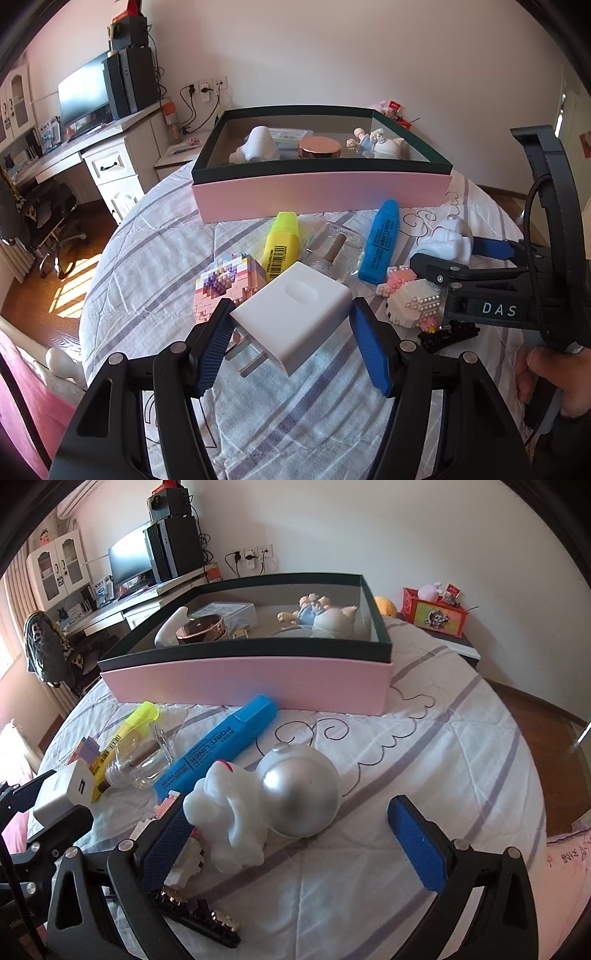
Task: Organize rigid objects
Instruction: 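Grasp the white plug charger with left gripper while right grasps the silver-headed white figure, then lift the plug charger and silver-headed figure toward the pink box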
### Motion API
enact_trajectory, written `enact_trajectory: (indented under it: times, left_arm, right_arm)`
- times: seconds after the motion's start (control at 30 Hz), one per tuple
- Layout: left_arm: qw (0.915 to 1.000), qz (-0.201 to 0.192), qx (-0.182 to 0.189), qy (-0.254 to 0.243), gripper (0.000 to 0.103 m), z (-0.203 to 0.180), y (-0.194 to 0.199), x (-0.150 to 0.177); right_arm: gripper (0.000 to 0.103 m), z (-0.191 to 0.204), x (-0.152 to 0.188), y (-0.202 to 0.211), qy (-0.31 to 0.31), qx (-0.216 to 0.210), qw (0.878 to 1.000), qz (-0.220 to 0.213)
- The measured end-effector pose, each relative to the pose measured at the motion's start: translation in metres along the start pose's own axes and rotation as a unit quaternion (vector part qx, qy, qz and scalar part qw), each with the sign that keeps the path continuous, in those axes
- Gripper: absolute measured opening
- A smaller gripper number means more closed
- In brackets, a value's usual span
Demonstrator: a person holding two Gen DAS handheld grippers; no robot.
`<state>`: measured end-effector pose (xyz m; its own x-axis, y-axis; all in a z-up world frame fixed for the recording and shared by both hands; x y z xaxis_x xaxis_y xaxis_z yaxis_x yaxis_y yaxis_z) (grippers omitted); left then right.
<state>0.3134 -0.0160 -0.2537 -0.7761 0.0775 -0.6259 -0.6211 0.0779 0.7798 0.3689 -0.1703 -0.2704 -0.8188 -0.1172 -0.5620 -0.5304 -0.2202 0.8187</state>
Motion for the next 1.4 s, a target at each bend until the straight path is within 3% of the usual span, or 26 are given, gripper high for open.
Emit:
enact_trajectory:
  times: [0.03, 0.07, 0.23, 0.43, 0.6, 0.8, 1.13, 1.4]
  left_arm:
    - [1.0000, -0.001, 0.001, 0.000, 0.065, 0.000, 0.000, -0.001]
    - [1.0000, -0.002, 0.002, -0.001, 0.065, 0.000, 0.001, -0.001]
    - [0.9998, -0.014, 0.008, 0.009, 0.065, 0.000, 0.011, -0.003]
    - [0.9968, -0.078, 0.001, 0.020, 0.065, 0.002, 0.066, -0.015]
    - [0.9880, -0.151, -0.003, 0.030, 0.065, 0.006, 0.135, -0.026]
    - [0.9742, -0.224, -0.018, 0.023, 0.065, 0.005, 0.209, -0.023]
    - [0.9521, -0.303, -0.039, 0.020, 0.065, 0.010, 0.295, -0.007]
    - [0.9406, -0.335, -0.054, 0.019, 0.065, 0.017, 0.329, 0.002]
  right_arm:
    - [0.088, 0.001, 0.000, 0.000, -0.001, -0.011, 1.000, 0.000]
    - [0.070, 0.002, 0.000, 0.003, 0.001, -0.012, 1.000, -0.003]
    - [0.070, 0.009, 0.006, 0.023, -0.007, -0.012, 0.999, -0.033]
    - [0.070, 0.039, 0.005, 0.110, -0.003, -0.008, 0.989, -0.150]
    - [0.070, 0.068, 0.001, 0.182, 0.022, 0.025, 0.974, -0.225]
    - [0.070, 0.095, 0.004, 0.249, 0.038, 0.038, 0.957, -0.284]
    - [0.070, 0.129, 0.025, 0.329, 0.056, 0.052, 0.935, -0.346]
    - [0.070, 0.147, 0.036, 0.360, 0.066, 0.053, 0.925, -0.371]
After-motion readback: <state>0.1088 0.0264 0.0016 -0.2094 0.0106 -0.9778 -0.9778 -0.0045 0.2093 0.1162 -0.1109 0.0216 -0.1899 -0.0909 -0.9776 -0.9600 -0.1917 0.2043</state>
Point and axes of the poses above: each gripper's, at about its wrist camera, not at the fingertips, and y roughly against the way its jaws point, z to its left, x to its underside, the point moved 9 cm from there along -y, roughly the way its jaws point, and after that the axes turned 5 degrees about z, right-handed, at the moved point
